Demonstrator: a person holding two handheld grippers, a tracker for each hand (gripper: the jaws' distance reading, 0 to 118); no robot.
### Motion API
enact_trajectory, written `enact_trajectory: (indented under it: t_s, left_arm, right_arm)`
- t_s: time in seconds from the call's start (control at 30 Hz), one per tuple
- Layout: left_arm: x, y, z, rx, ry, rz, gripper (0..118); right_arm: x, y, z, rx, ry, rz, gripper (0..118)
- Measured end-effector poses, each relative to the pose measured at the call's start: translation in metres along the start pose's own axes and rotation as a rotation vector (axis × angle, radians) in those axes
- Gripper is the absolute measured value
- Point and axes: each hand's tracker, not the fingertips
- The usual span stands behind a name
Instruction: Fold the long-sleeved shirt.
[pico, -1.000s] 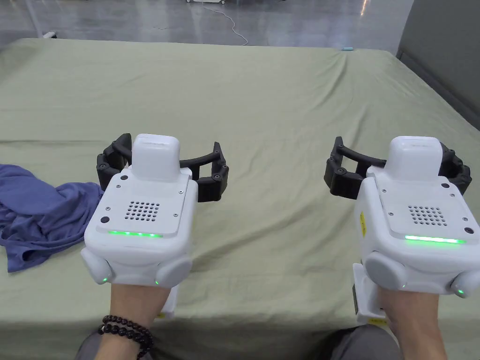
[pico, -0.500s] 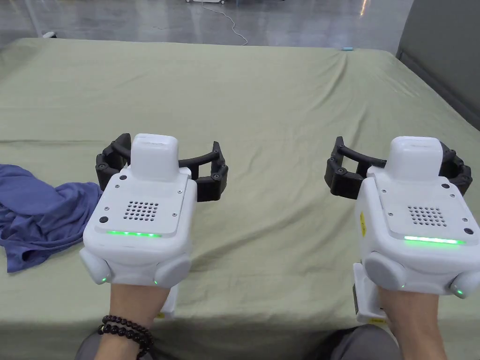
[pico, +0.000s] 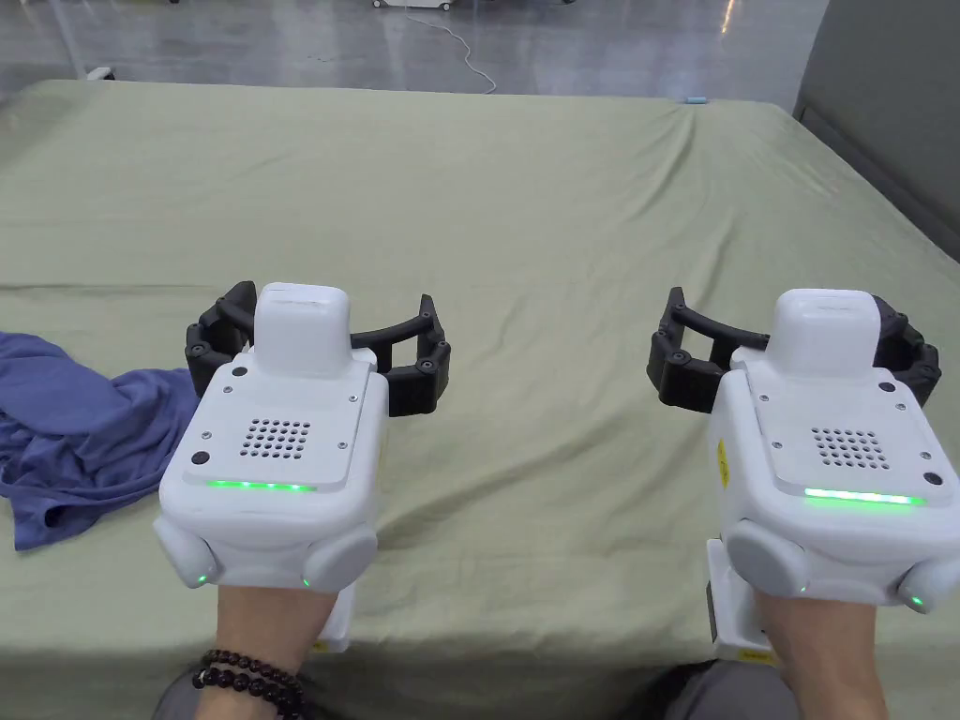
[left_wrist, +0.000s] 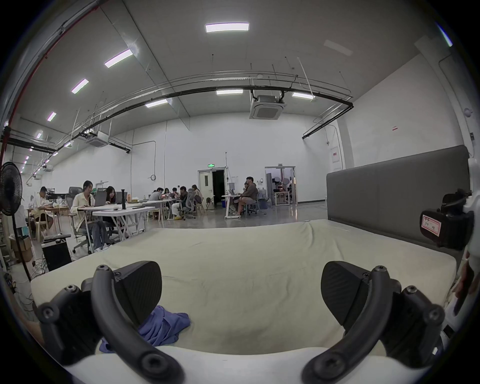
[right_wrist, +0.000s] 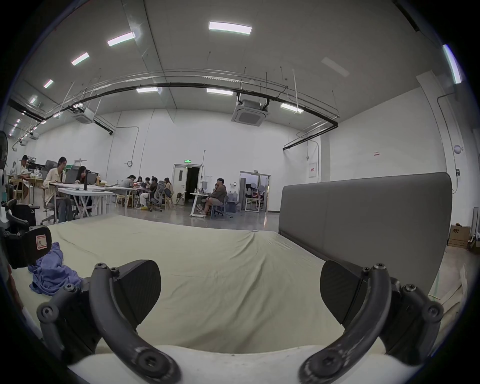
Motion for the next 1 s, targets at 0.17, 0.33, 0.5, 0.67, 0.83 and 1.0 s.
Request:
enact_trajectory:
  t_s: [0.17, 0.33, 0.5, 0.67, 0.83, 1.0]
  left_arm:
    - [-0.002, -0.003, 0.001, -0.003, 0.003, 0.000, 118]
    - [-0.005, -0.005, 0.001, -0.008, 0.017, 0.010, 118]
    - [-0.008, -0.006, 0.000, -0.010, 0.021, 0.007, 118]
    - [-0.009, -0.008, 0.000, -0.010, 0.020, 0.009, 118]
    - [-0.010, -0.008, 0.000, -0.009, 0.021, 0.007, 118]
    - [-0.010, -0.008, 0.001, 0.006, 0.020, 0.008, 118]
  right_arm:
    - [0.003, -0.001, 0.000, 0.010, -0.011, 0.005, 118]
    - [0.005, -0.005, 0.000, 0.007, -0.014, 0.010, 118]
    - [0.006, -0.007, -0.001, 0.005, -0.014, 0.018, 118]
    - [0.007, -0.007, -0.001, 0.004, -0.011, 0.019, 118]
    - [0.006, -0.009, -0.002, 0.005, -0.006, 0.028, 118]
    - [0.006, -0.009, -0.001, 0.005, -0.004, 0.022, 118]
